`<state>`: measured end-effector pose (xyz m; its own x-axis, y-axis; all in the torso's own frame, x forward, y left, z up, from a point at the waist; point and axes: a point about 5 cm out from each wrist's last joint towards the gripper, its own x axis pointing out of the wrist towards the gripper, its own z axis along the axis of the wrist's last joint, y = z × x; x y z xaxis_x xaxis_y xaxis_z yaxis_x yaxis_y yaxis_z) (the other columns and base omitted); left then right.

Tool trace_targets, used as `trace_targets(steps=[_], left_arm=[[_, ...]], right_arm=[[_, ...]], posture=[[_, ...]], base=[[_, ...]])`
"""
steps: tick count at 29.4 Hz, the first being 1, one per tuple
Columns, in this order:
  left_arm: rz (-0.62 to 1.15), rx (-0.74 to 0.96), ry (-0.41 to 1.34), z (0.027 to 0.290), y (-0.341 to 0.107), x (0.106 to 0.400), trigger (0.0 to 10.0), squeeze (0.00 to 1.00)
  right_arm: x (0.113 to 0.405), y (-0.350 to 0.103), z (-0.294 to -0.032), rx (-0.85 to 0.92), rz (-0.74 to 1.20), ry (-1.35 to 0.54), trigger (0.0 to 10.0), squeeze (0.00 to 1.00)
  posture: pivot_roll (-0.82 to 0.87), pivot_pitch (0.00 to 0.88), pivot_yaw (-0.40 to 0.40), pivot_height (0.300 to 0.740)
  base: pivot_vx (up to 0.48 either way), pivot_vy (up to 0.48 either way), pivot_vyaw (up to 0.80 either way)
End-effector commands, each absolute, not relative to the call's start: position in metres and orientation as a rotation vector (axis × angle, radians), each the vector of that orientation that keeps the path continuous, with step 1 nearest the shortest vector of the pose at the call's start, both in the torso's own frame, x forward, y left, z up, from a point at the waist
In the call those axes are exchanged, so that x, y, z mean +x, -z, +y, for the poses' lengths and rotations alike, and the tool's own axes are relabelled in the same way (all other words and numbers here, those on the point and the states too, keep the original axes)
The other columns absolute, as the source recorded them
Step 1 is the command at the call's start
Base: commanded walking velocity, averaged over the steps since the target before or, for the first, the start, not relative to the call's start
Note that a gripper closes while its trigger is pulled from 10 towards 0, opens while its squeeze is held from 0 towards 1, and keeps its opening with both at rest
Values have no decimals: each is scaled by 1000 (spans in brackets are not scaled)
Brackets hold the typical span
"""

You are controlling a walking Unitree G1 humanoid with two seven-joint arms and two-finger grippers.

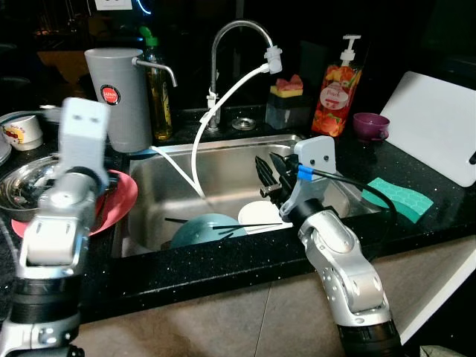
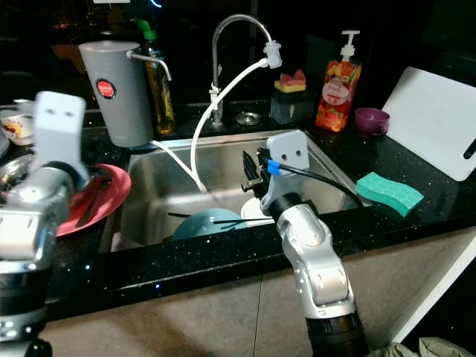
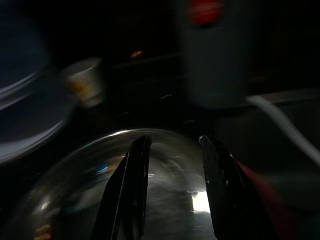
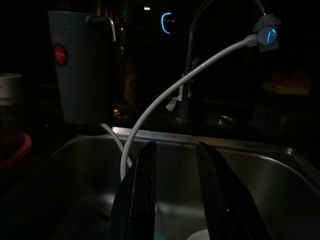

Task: Kitchen organization

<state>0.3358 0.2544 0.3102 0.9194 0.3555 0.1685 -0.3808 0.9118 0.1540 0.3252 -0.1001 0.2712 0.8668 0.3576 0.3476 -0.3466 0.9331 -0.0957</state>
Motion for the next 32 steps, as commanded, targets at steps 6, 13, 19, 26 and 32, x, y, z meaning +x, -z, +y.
trace_targets(steps=[6,13,19,26,32], left_arm=[[-37,109,-593,302,-302,331,10000,0],[-68,85,-706,322,-308,326,10000,0],[-69,43,-721,327,-309,327,10000,0],[-62,11,-751,330,-307,328,10000,0],[-57,5,-781,335,-302,328,10000,0]], right_arm=[[327,-270,-101,-15,-366,-362,10000,0],[328,-270,-101,-18,-365,-361,10000,0],[329,-270,-100,-19,-366,-363,10000,0],[329,-270,-101,-21,-366,-365,10000,0],[329,-272,-101,-29,-371,-366,10000,0]], posture=[[103,112,-43,740],[106,107,-47,740],[107,99,-48,740],[98,95,-53,740],[76,87,-52,740]], base=[[0,0,0],[0,0,0],[0,0,0],[0,0,0],[0,0,0]])
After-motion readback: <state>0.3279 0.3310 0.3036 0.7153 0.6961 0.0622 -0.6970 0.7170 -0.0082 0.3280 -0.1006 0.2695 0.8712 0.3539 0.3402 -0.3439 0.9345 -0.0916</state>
